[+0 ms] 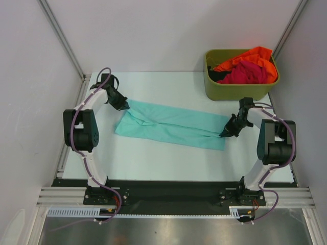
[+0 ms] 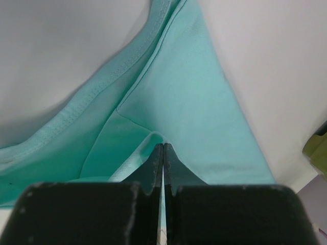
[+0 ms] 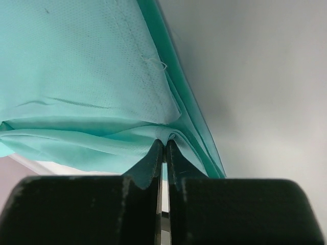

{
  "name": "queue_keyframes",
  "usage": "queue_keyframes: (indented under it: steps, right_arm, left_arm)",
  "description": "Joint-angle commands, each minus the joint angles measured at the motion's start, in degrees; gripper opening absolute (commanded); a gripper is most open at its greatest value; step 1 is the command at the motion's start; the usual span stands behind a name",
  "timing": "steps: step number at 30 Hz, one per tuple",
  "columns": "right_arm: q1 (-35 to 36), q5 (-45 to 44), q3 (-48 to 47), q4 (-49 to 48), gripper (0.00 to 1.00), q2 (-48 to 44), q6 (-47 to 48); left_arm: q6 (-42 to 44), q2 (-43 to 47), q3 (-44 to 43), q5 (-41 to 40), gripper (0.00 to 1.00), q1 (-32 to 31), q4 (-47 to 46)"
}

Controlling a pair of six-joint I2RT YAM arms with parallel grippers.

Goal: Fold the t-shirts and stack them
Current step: Fold the tshirt

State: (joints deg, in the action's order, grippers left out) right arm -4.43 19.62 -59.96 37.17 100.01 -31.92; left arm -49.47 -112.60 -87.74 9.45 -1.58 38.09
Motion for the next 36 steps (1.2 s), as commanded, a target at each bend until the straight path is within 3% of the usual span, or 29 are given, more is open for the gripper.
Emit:
queue_keyframes:
  steps: [1,9,16,17,20,24,26,27,31,36]
  right_arm:
    - [-0.58,0.07,-2.09,-0.34,0.06,0.28,0.81]
    - [-0.76,-0.02,-2.44,-0.96,0.10,1.50,0.81]
    - [-1.90,-1.68,-5.95,1.32,0.36,1.87,3.18]
    - [-1.90,-2.12,-6.30,2.55,0.44,1.16,4.23]
    - [-1.90,-2.91,-7.36,5.62,0.56,-2.09,6.34]
    - [-1.55,-2.92,-7.27,8.27,0.66,-7.18,8.98]
    - [-1.11,-2.04,-6.75,8.71,0.69,-9.20,10.12]
    - [-0.76,-1.60,-6.48,8.62,0.70,-9.65,10.82]
    - [1.34,2.61,-3.94,6.17,0.72,-9.92,11.27]
    - [4.25,5.08,-2.79,4.05,0.69,-8.61,10.74]
  left_arm:
    - [-0.19,-0.43,-2.34,0.13,0.00,-0.26,-0.47]
    - [-0.27,-0.87,-2.52,-0.22,0.00,-0.26,-0.56]
    - [2.88,-2.71,-3.66,2.76,0.00,-0.44,-3.19]
    - [4.02,-3.15,-3.84,3.11,0.01,-0.44,-3.45]
    - [6.57,-3.68,-4.63,4.43,0.14,-0.44,-3.19]
    - [12.63,0.17,-4.54,0.05,0.47,-1.31,-2.58]
    - [18.06,2.99,-5.94,-3.20,0.55,-1.93,-0.91]
    - [19.84,4.04,-6.21,-3.73,0.68,-2.45,-0.73]
    - [25.99,11.77,-0.16,-4.98,0.74,-3.86,-1.78]
    - [26.27,21.52,13.88,-1.20,0.73,-3.95,-3.63]
